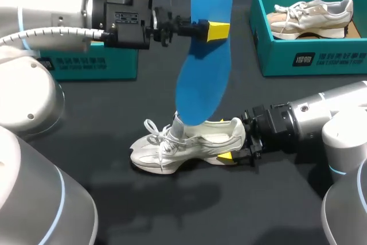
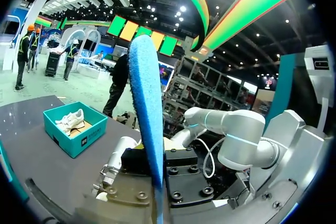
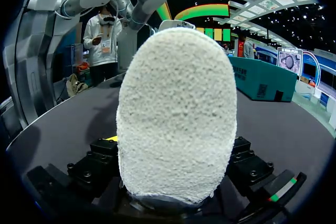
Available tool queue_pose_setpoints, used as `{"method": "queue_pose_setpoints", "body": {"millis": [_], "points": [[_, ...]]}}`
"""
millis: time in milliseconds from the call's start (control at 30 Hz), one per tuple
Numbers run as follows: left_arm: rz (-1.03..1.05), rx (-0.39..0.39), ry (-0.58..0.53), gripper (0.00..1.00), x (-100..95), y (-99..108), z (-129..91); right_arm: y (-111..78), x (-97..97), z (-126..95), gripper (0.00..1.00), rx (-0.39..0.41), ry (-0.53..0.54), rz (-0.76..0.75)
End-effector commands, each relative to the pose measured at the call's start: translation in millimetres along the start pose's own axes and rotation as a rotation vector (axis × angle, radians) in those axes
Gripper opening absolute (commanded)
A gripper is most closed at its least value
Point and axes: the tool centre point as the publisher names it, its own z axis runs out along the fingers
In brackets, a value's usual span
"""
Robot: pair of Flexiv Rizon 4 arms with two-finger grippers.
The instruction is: Take the shoe out of the shoebox, open the shoe tongue, remove and reinsert the insole, then place the shoe into the shoebox
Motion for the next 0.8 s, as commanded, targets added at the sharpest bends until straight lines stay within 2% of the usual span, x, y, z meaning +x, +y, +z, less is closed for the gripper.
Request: {"method": "queue_pose_setpoints", "body": {"millis": [33, 800], "points": [[0.0, 0.0, -0.004, 0.0, 4.8, 4.0, -11.1, -0.1, 0.3, 1.8, 0.0, 0.003, -0.001, 0.001], [0.0, 0.0, -0.004, 0.0, 4.8, 4.0, -11.1, -0.6, 2.9, 0.5, 0.0, 0.015, -0.003, -0.001]]}}
